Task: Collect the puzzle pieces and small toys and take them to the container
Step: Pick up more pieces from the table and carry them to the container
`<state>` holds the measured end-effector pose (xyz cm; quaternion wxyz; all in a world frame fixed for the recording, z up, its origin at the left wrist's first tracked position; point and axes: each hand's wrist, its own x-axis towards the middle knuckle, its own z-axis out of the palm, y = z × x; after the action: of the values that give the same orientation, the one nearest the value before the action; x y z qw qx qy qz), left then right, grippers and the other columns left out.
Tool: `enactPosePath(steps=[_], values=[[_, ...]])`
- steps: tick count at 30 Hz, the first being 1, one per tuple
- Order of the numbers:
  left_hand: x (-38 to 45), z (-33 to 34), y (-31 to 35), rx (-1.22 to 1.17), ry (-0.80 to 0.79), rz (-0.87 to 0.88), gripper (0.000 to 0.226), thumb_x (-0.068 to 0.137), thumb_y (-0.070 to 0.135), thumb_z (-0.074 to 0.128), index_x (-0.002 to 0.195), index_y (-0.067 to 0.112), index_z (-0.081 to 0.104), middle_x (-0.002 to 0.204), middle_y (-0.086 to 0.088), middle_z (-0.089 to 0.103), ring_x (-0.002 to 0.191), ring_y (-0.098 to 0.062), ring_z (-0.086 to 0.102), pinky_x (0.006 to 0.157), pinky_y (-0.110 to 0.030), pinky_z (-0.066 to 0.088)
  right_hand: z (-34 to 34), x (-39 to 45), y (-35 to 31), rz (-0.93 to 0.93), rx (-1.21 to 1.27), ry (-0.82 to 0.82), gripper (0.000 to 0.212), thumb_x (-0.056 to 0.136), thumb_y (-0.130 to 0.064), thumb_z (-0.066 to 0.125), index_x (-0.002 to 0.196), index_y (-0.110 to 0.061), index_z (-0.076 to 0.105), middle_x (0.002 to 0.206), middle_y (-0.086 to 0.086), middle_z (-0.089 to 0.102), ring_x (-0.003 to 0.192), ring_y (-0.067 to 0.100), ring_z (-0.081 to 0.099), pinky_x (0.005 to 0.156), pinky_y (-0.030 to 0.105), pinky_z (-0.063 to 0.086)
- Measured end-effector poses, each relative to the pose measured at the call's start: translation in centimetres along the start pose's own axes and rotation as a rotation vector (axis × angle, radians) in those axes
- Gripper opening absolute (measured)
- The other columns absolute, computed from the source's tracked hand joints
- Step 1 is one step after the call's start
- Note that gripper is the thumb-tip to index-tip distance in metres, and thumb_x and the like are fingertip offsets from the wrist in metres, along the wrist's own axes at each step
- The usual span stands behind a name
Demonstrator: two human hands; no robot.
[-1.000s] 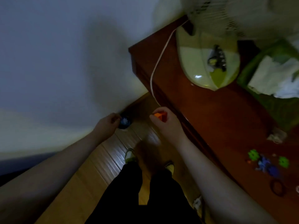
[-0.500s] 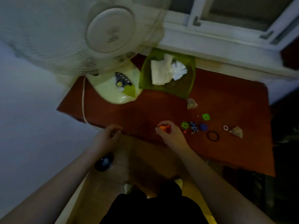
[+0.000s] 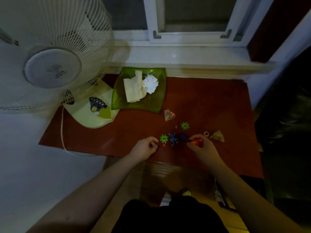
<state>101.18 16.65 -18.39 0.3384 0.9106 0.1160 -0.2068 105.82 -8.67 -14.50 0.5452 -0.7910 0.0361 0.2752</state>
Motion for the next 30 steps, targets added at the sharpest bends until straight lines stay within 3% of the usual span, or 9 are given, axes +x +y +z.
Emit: enactPosePath(steps=[3, 6, 13, 19, 25, 30], values=[[1.4, 0.7, 0.6, 0.203, 0.01, 0.035, 0.034, 0.092, 0.024, 0.057, 0.126, 0.026, 0.054, 0.117, 0.0, 0.058, 0.095, -0.015, 0.06, 0.081, -0.027, 0.05, -0.5, 0.1, 0.3, 0.012, 0.051, -0.006, 0.013, 0.088, -0.028, 0.068, 0.098, -0.024, 0.06, 0.07, -0.001, 0.057, 0.05, 0.012, 0.05, 0.051, 0.03, 0.04], [3.0, 0.6, 1.0, 0.222, -0.001, 0.052, 0.044, 0.093, 0.026, 0.057, 0.135, 0.027, 0.046, 0.125, -0.003, 0.046, 0.107, -0.02, 0.057, 0.09, -0.032, 0.048, -0.1, 0.5, 0.3, 0.043, 0.052, 0.008, 0.014, 0.086, -0.031, 0.069, 0.096, -0.026, 0.06, 0.074, 0.001, 0.061, 0.053, 0.013, 0.053, 0.052, 0.031, 0.041], [6.3, 0.3, 0.9, 0.267, -0.105, 0.141, 0.04, 0.094, 0.034, 0.055, 0.133, 0.028, 0.046, 0.137, -0.003, 0.037, 0.113, -0.024, 0.055, 0.083, -0.029, 0.046, 1.0, 1.6, 0.5, 0.135, 0.07, 0.097, 0.014, 0.088, -0.031, 0.067, 0.098, -0.027, 0.058, 0.074, 0.002, 0.061, 0.053, 0.018, 0.05, 0.052, 0.034, 0.039], [8.3, -0.1, 0.7, 0.282, -0.153, 0.225, 0.038, 0.086, 0.037, 0.067, 0.118, 0.026, 0.049, 0.123, 0.001, 0.041, 0.1, -0.018, 0.054, 0.073, -0.028, 0.046, 2.3, 2.2, 0.4, 0.192, 0.074, 0.226, 0.014, 0.086, -0.033, 0.069, 0.095, -0.027, 0.06, 0.08, 0.007, 0.063, 0.058, 0.022, 0.053, 0.054, 0.035, 0.041], [9.1, -0.9, 0.5, 0.261, -0.186, 0.261, 0.028, 0.085, 0.03, 0.068, 0.101, 0.021, 0.046, 0.129, -0.006, 0.046, 0.099, -0.021, 0.057, 0.068, -0.029, 0.046, 3.0, 2.6, -0.8, 0.158, 0.133, 0.338, 0.014, 0.088, -0.028, 0.068, 0.098, -0.023, 0.06, 0.079, 0.005, 0.065, 0.042, 0.001, 0.052, 0.043, 0.02, 0.04], [9.3, -1.9, 0.2, 0.198, -0.111, 0.17, 0.016, 0.09, 0.026, 0.06, 0.087, 0.019, 0.046, 0.09, -0.001, 0.055, 0.076, -0.015, 0.053, 0.067, -0.034, 0.049, 4.0, 2.5, -1.0, 0.19, 0.222, 0.401, 0.015, 0.085, -0.025, 0.071, 0.096, -0.021, 0.061, 0.08, 0.003, 0.067, 0.055, 0.01, 0.063, 0.047, 0.022, 0.047]])
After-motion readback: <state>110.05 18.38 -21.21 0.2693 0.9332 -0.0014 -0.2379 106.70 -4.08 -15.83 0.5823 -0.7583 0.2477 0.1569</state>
